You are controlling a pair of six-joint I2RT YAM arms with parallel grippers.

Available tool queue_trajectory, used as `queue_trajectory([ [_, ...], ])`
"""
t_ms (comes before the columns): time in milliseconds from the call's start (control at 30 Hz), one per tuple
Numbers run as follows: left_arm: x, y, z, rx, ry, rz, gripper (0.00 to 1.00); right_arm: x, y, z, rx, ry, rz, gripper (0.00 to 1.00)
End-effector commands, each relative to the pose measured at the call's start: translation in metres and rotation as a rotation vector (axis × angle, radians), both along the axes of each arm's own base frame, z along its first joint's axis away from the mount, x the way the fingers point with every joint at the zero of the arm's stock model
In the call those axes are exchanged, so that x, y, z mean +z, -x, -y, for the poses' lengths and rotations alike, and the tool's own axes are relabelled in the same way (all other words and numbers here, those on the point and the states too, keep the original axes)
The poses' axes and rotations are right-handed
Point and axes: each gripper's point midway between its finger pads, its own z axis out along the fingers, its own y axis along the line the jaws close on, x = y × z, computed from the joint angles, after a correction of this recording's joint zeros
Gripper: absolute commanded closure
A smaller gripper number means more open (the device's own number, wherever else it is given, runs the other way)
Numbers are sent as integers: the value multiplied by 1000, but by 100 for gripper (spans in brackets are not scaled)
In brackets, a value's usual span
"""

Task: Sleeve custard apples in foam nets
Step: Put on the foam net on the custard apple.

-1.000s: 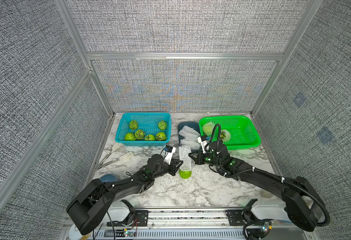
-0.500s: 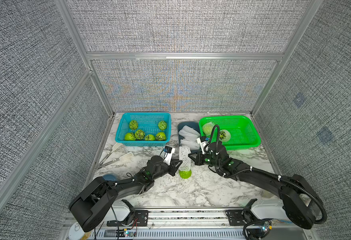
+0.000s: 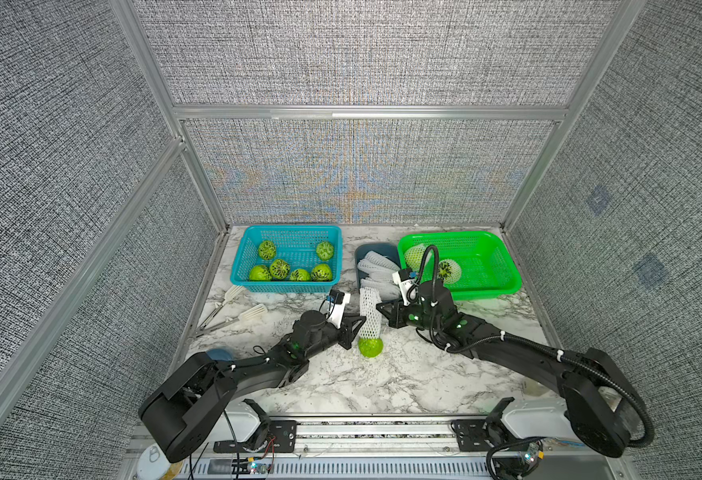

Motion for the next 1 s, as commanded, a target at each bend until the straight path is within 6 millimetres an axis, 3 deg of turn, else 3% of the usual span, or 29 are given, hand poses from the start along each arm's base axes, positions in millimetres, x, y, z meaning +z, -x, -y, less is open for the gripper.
queue_trajectory([
  [0, 3, -3, 3, -9, -7, 33, 77, -1, -4, 3, -15, 24, 16, 100],
  [967, -35, 21, -7, -31, -52, -57, 78, -33, 28, 6, 6, 56, -34, 100],
])
